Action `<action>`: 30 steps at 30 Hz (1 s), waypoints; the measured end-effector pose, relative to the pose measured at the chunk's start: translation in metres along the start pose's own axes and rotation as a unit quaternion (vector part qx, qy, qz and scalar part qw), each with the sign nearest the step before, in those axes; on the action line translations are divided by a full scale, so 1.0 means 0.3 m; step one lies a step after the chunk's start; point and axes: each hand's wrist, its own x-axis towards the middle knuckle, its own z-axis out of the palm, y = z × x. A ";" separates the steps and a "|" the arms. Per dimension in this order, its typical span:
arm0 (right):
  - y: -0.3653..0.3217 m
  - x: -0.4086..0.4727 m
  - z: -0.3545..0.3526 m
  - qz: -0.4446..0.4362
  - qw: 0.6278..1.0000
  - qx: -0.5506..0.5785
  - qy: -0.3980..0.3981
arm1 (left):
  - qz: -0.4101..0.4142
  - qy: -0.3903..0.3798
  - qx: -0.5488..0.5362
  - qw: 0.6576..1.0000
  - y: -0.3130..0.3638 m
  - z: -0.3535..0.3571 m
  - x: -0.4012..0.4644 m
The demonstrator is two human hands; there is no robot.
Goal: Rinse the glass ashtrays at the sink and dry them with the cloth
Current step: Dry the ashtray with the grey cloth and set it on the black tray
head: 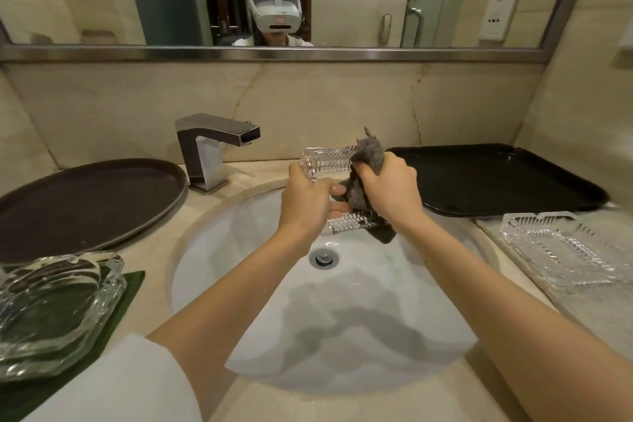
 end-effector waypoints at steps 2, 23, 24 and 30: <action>-0.009 -0.021 0.009 0.011 0.997 0.070 -0.018 | 0.008 0.033 0.000 0.999 -0.006 -0.001 0.002; 0.030 -0.014 -0.085 0.154 0.881 0.446 -0.025 | -0.133 -0.062 -0.231 0.962 -0.023 -0.020 0.041; 0.022 -0.023 -0.083 0.178 0.838 0.510 -0.080 | -0.189 -0.085 -0.260 0.943 -0.037 -0.027 0.049; -0.035 -0.067 -0.068 0.115 0.824 0.527 -0.175 | -0.227 -0.287 -0.321 0.873 -0.033 -0.032 0.011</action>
